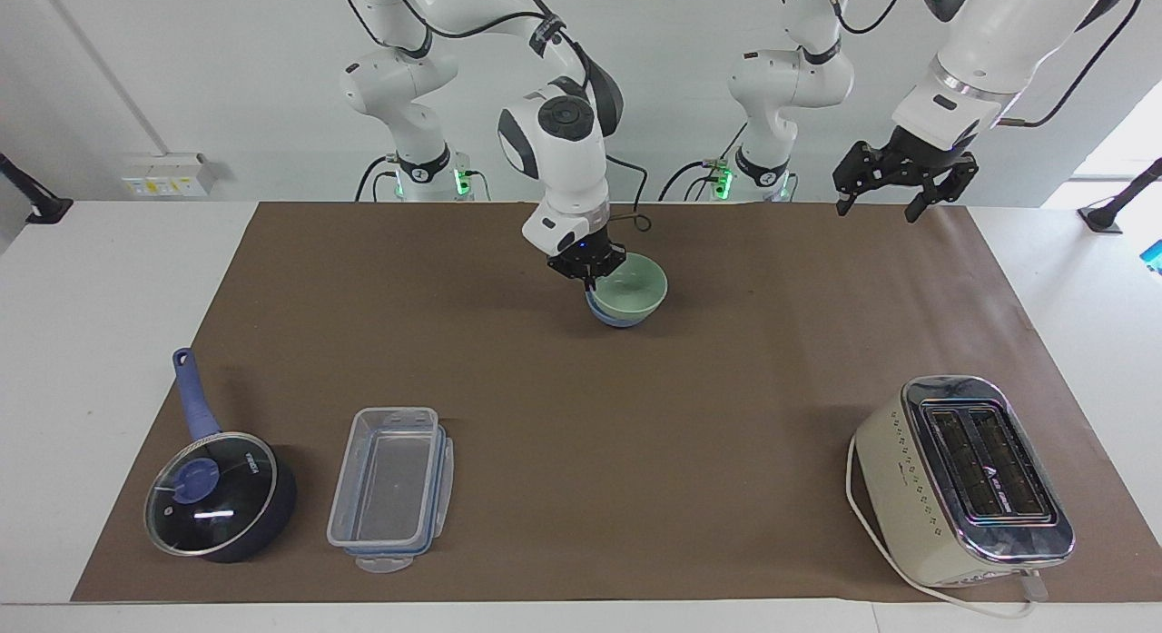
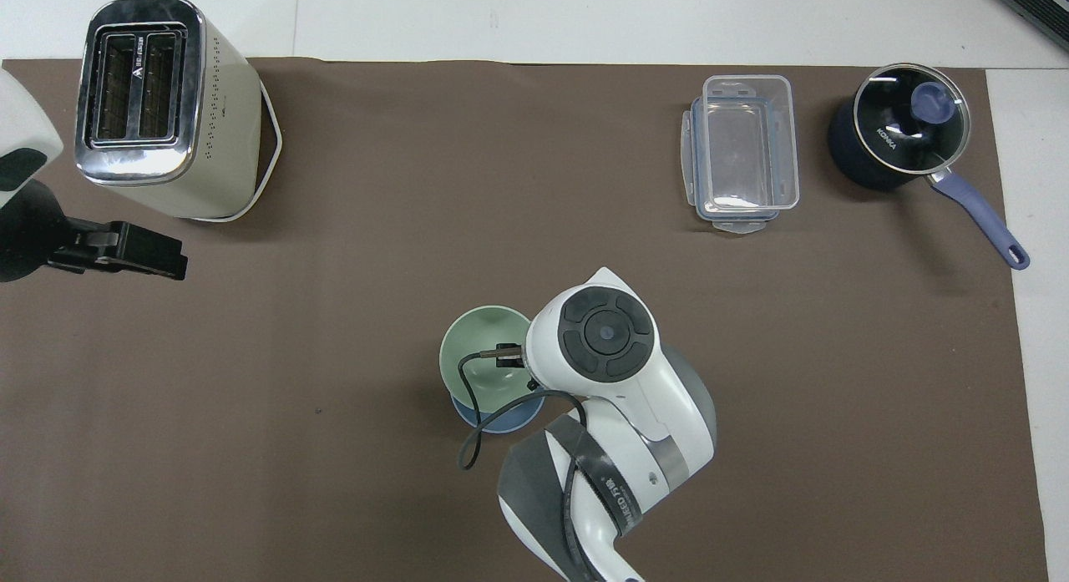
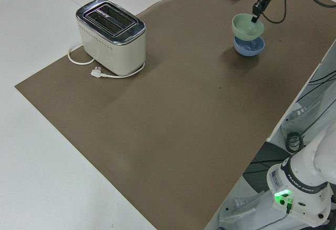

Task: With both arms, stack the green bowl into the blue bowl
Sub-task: 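Lower the green bowl into the blue bowl with the right gripper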

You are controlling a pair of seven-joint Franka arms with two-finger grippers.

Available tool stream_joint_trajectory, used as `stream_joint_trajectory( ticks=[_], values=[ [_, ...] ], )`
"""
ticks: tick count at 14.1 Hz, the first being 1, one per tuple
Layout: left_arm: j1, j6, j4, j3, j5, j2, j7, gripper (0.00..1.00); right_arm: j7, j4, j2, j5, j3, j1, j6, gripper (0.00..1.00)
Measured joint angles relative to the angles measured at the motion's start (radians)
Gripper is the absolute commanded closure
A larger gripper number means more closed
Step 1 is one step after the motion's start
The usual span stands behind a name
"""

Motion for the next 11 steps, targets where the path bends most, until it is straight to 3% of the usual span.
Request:
stream_joint_trajectory(
  ticks=[11],
  values=[
    [0.0,0.001,0.0,-0.002,0.0,0.0,0.0,0.0,-0.036,-0.061,0.005,0.003,0.0,0.007,0.075,1.0]
  ],
)
